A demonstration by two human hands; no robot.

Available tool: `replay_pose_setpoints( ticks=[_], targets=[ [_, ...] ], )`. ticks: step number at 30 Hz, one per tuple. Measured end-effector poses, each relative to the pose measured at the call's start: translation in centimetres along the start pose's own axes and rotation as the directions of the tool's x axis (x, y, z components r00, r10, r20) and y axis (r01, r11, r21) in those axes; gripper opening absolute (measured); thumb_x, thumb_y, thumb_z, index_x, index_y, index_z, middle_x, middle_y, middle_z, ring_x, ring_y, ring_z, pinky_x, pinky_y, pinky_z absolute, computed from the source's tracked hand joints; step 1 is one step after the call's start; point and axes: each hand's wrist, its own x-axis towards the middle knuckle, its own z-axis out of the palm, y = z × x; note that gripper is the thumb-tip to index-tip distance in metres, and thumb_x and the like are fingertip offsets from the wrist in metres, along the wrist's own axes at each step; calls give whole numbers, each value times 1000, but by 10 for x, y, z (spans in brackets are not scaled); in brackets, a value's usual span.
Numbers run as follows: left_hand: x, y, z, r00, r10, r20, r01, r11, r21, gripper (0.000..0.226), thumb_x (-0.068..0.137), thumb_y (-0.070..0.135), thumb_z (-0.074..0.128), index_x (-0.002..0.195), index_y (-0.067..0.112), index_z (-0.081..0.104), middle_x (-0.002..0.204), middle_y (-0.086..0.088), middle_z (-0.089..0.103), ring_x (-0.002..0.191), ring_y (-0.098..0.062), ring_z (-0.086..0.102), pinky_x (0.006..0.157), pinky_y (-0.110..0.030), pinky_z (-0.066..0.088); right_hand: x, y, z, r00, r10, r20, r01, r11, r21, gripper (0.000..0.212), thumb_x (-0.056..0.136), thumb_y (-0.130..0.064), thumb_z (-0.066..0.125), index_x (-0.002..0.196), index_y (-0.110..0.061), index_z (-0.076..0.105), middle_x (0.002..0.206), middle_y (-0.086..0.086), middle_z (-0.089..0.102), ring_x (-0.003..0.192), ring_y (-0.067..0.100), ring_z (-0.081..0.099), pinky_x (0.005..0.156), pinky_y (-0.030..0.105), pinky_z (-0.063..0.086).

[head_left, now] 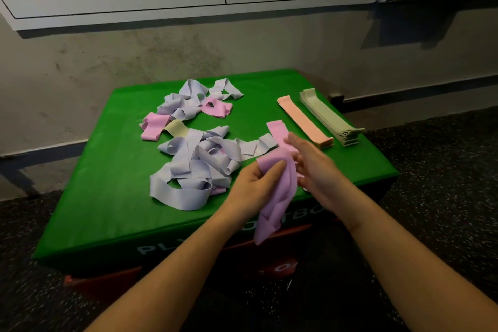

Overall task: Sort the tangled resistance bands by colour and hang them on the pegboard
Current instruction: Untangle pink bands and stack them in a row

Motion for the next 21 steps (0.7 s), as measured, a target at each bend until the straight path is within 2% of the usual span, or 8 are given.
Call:
replay_pose_setpoints(
  ticks=[4,7,10,12,15,17,19,21],
  targets=[
    [9,5,-2,981,-65,-183,52,996,-76,16,98,30,58,107,22,69,96,5,73,82,-4,65,66,-18,49,-9,32,-8,982,151,114,-159,986,56,67,82,-62,55,126,-12,59,119,24,66,98,30,66,86,43,53],
    [12,4,-2,960,-114,-254,77,985,-152,19,99,32,56,108,21,68,88,0,70,64,-5,60,49,-20,44,-17,48,-8,952,205,228,-222,974,53,58,83,-52,63,124,-11,60,112,21,70,97,28,67,86,42,56],
    [11,4,-4,944,-118,-309,70,984,-163,25,100,37,54,110,19,67,80,-3,61,56,-7,51,44,-23,41,-20,55,-4,966,170,196,-197,971,132,39,77,-27,70,109,-5,67,94,13,72,81,18,67,73,32,56],
    [9,3,-6,929,-98,-358,51,989,-140,21,100,38,52,106,23,66,79,0,60,61,-8,52,48,-24,45,-19,57,-3,980,143,135,-171,960,221,33,74,-19,72,103,-5,69,96,12,72,79,17,67,72,30,53],
    [6,-2,-10,898,-98,-428,22,984,-178,16,100,39,52,107,30,64,105,3,68,97,-14,66,80,-37,59,-20,60,-7,983,157,98,-182,912,367,31,72,-11,73,101,-9,62,96,8,73,76,15,66,68,29,54],
    [3,-1,-10,880,-119,-459,15,975,-224,16,100,38,52,109,28,61,109,-1,68,100,-18,68,82,-43,60,-22,62,-10,980,168,103,-196,886,421,38,72,-4,71,107,-9,58,98,11,73,76,18,68,67,30,57],
    [1,-1,-10,868,-124,-481,5,970,-241,20,100,38,51,113,25,59,107,-6,69,90,-17,70,75,-44,62,-24,66,-11,976,197,94,-218,913,346,37,78,0,70,111,-8,56,102,15,71,81,22,70,70,32,59],
    [0,-3,-8,857,-76,-510,-25,982,-188,17,99,39,51,108,29,62,103,0,70,92,-15,70,78,-44,61,-26,71,-8,973,228,34,-231,964,129,24,88,-7,68,109,-6,57,104,15,69,87,24,70,75,34,60]
  ],
)
